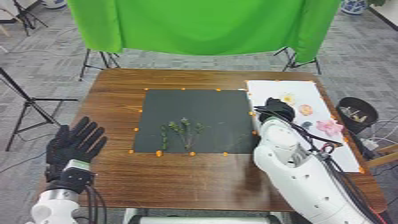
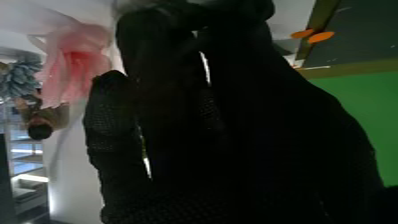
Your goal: Arrange flowers
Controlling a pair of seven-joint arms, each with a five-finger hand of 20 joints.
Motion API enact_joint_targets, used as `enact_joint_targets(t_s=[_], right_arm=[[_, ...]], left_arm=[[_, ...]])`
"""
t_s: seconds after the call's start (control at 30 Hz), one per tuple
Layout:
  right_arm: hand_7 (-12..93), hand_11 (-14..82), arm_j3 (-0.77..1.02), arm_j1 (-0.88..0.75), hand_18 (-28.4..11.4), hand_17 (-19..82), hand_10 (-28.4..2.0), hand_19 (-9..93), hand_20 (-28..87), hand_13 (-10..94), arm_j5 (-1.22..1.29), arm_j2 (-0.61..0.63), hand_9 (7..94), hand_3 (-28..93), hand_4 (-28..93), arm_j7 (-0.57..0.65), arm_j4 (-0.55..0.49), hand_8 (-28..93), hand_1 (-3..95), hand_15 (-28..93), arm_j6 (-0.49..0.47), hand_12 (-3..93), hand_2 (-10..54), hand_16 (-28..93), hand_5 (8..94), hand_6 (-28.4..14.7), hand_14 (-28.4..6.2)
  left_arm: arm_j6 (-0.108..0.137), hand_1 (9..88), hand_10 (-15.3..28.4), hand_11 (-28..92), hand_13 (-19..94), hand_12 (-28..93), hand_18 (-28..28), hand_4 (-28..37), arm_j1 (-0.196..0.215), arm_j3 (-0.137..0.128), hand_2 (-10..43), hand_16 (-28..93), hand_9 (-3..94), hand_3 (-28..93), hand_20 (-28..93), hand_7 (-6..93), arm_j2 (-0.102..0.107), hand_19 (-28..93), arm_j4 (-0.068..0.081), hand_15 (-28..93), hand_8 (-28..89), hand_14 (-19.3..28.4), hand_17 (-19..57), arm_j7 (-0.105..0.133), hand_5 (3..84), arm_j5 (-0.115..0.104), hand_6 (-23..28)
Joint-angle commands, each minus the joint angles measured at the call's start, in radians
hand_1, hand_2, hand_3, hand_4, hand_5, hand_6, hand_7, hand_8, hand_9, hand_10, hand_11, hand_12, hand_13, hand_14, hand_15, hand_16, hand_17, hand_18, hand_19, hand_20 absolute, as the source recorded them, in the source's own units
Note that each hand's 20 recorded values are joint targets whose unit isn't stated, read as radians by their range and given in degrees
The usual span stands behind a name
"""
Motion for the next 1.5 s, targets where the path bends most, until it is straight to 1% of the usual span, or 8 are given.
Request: enact_joint_targets(t_s=[0.03, 0.4, 0.5, 0.63, 0.9, 1.03, 1.13, 1.5], right_arm=[[69, 5.2, -0.059, -0.132, -25.8, 39, -9.0, 90, 24, 89, -0.038, 0.047, 91.8, 80, -28, -0.028, 0.017, 9, 65.7, 23, 0.174, 32.8, -9.5, 48, 63.3, -0.4, -2.2], [68, 9.1, -0.049, -0.141, -26.5, 40, -8.8, 93, 23, 91, -0.16, 0.118, 93.7, 85, -27, -0.034, -0.198, 10, 63.1, 29, 0.398, 34.1, -9.5, 49, 66.2, -0.1, -3.7], [68, 9.4, -0.08, -0.105, -26.7, 40, -9.0, 93, 23, 91, -0.156, 0.11, 93.7, 85, -26, -0.053, -0.235, 10, 63.0, 30, 0.356, 34.1, -9.5, 49, 66.3, -0.3, -3.9], [68, 9.0, -0.145, -0.042, -26.8, 38, -9.3, 93, 23, 90, -0.132, 0.077, 93.7, 85, -27, -0.075, -0.226, 11, 63.4, 31, 0.308, 34.7, -9.5, 49, 65.9, -0.4, -4.2], [68, 8.6, -0.23, -0.019, -26.8, 37, -9.3, 93, 24, 89, -0.163, -0.035, 93.7, 85, -26, -0.118, -0.165, 11, 63.1, 34, 0.272, 34.8, -9.5, 48, 65.6, -0.6, -4.8], [68, 8.3, -0.258, -0.045, -26.9, 37, -9.3, 93, 24, 88, -0.196, -0.052, 93.7, 84, -25, -0.144, -0.133, 11, 63.0, 35, 0.258, 34.8, -9.5, 48, 65.4, -0.7, -4.9], [68, 8.2, -0.287, -0.063, -27.1, 37, -9.3, 93, 24, 88, -0.236, -0.037, 93.7, 84, -25, -0.168, -0.114, 11, 62.9, 35, 0.266, 34.8, -9.5, 47, 65.4, -0.7, -5.1], [59, 6.6, -0.287, -0.075, -26.6, 35, -9.7, 86, 30, 83, -0.191, -0.037, 89.6, 78, -27, -0.157, -0.112, 10, 62.2, 37, 0.23, 33.8, -9.5, 45, 65.4, -1.7, -6.0]], left_arm=[[-0.021, 28.0, 17.0, 26, 25, 10, 15.8, -28.3, 0.004, 0.004, 18.4, -9, 34.8, 69, 8, 10.5, -0.013, 40, 0.002, 42, -8, 17.8, -7.4, -0.022, 43.8, 0.014, 11.3], [-0.031, 29.4, 16.9, 27, 25, 10, 15.7, -28.3, 0.025, 0.006, 17.4, -9, 34.8, 68, 8, 11.1, -0.011, 40, -0.005, 43, -8, 17.7, -7.3, -0.019, 43.5, 0.02, 11.3], [-0.014, 29.5, 16.9, 27, 25, 9, 15.7, -28.3, 0.04, -0.002, 17.4, -9, 34.7, 68, 8, 11.2, -0.001, 40, -0.014, 43, -8, 17.7, -7.3, -0.007, 43.5, 0.017, 11.2], [-0.005, 29.5, 16.9, 27, 25, 9, 15.7, -28.3, 0.04, -0.009, 17.7, -9, 34.7, 68, 8, 11.2, 0.039, 40, -0.019, 43, -8, 17.7, -7.4, -0.021, 43.4, 0.062, 11.2], [-0.011, 29.0, 17.0, 27, 25, 9, 15.6, -28.3, -0.021, 0.029, 18.2, -9, 34.4, 68, 7, 11.1, 0.056, 40, -0.006, 43, -8, 17.7, -7.5, -0.031, 43.4, 0.054, 11.2], [-0.012, 28.9, 17.0, 27, 25, 9, 15.6, -28.3, -0.035, 0.04, 18.2, -9, 34.4, 68, 7, 11.0, 0.048, 40, -0.003, 43, -8, 17.7, -7.5, -0.045, 43.3, 0.056, 11.2], [0.032, 28.9, 17.0, 27, 25, 10, 15.6, -28.3, -0.044, 0.048, 18.2, -9, 34.6, 68, 7, 11.0, 0.039, 40, -0.011, 43, -8, 17.7, -7.5, -0.033, 43.4, 0.046, 11.3], [0.028, 30.9, 16.9, 28, 26, 10, 15.7, -28.2, -0.037, 0.037, 20.7, -9, 35.7, 69, 8, 11.9, 0.044, 40, -0.011, 43, -8, 17.6, -7.1, -0.03, 44.6, 0.053, 11.2]])
